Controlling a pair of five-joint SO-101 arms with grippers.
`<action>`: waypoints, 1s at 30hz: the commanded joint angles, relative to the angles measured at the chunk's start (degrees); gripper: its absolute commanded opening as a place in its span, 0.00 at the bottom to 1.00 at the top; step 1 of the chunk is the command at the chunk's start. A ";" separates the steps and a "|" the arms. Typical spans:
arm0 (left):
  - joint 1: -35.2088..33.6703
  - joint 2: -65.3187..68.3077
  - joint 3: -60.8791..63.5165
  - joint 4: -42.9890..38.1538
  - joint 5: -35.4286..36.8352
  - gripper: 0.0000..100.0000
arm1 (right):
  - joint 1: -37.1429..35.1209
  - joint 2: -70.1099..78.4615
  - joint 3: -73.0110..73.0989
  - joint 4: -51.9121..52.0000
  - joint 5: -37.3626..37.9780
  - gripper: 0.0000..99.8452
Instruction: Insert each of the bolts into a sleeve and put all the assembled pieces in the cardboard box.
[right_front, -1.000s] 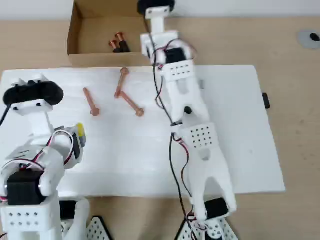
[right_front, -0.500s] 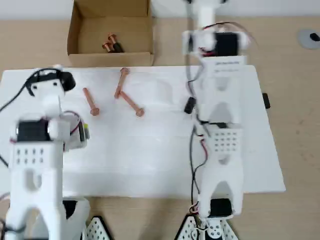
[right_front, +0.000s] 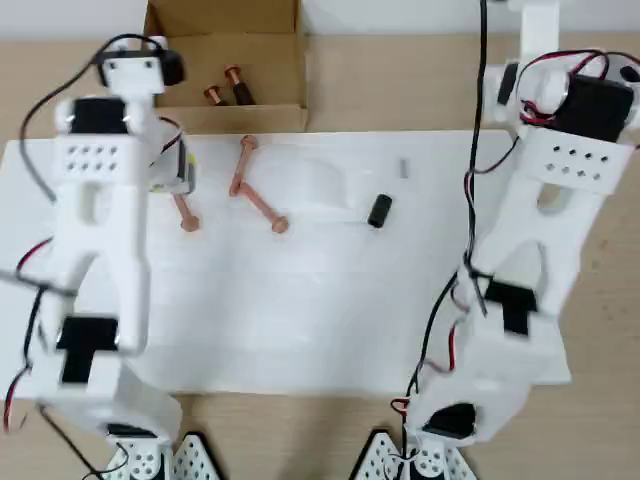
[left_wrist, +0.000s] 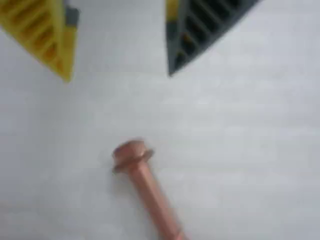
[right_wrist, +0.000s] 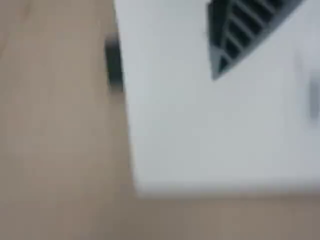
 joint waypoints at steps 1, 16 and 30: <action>2.02 8.22 -9.41 0.00 -1.76 0.14 | -0.22 -16.31 31.69 0.00 2.55 0.37; 11.08 28.70 -33.05 -0.09 -1.49 0.14 | -0.04 -49.54 82.24 -12.66 13.19 0.37; 8.97 48.84 -50.81 -5.71 -1.41 0.14 | -0.04 -58.51 91.30 -15.47 13.54 0.37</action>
